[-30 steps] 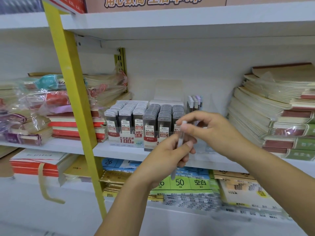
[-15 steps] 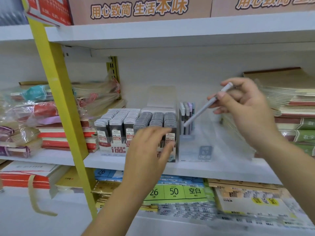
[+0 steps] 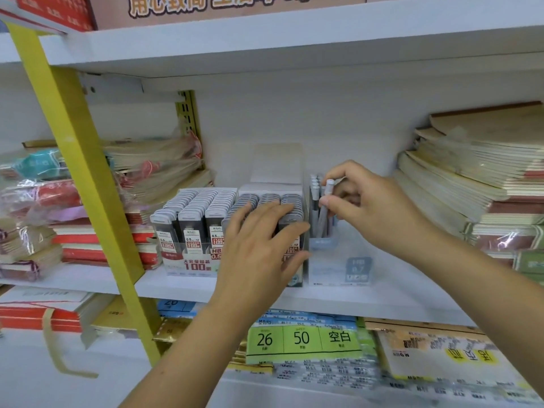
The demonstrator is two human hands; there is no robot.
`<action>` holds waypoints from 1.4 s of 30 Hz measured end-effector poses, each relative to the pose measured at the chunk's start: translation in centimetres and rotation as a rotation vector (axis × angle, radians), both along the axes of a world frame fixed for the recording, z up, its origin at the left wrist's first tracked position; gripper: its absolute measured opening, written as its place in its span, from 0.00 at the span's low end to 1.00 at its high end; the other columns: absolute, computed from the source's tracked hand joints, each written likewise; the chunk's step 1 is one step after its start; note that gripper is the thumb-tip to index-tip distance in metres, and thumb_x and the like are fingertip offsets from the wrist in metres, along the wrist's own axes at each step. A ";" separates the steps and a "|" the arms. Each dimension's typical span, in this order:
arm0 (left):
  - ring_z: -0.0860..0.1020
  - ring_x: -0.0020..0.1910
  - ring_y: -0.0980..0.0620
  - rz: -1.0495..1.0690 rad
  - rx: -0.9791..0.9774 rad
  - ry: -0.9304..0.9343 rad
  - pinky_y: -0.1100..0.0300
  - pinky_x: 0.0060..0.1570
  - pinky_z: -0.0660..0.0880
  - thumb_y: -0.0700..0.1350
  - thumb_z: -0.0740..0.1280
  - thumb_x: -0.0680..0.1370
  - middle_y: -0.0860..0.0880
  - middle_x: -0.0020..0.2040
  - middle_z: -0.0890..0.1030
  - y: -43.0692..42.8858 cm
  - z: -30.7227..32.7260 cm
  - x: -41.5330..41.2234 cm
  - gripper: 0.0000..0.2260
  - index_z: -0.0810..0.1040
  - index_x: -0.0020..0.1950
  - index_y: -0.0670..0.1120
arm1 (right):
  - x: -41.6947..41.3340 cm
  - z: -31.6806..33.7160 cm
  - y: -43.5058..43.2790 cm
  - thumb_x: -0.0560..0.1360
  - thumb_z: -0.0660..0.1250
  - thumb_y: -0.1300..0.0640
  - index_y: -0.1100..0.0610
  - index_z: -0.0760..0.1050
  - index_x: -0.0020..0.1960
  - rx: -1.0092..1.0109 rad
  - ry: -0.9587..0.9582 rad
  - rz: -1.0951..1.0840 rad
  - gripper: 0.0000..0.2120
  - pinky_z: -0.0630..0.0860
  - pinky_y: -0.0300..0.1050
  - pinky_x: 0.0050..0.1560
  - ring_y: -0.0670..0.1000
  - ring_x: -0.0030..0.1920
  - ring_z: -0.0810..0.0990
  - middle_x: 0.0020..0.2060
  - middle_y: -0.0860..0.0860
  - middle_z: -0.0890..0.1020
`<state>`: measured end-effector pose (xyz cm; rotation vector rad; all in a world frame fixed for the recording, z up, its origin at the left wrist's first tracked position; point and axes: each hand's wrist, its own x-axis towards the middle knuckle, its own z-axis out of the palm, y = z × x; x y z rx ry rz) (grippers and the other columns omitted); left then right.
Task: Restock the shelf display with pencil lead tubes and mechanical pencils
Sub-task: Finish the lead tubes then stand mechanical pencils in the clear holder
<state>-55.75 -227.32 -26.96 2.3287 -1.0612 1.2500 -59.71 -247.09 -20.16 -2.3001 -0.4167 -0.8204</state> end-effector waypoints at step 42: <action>0.75 0.67 0.47 0.236 0.145 1.814 0.64 0.57 0.66 0.49 0.70 0.79 0.46 0.69 0.77 9.3 -50.1 -10.4 0.23 0.73 0.72 0.45 | -13.7 -58.0 9.2 0.78 0.67 0.51 0.55 0.73 0.58 0.598 1.468 -0.557 0.11 0.69 0.31 0.29 0.40 0.35 0.74 0.52 0.51 0.79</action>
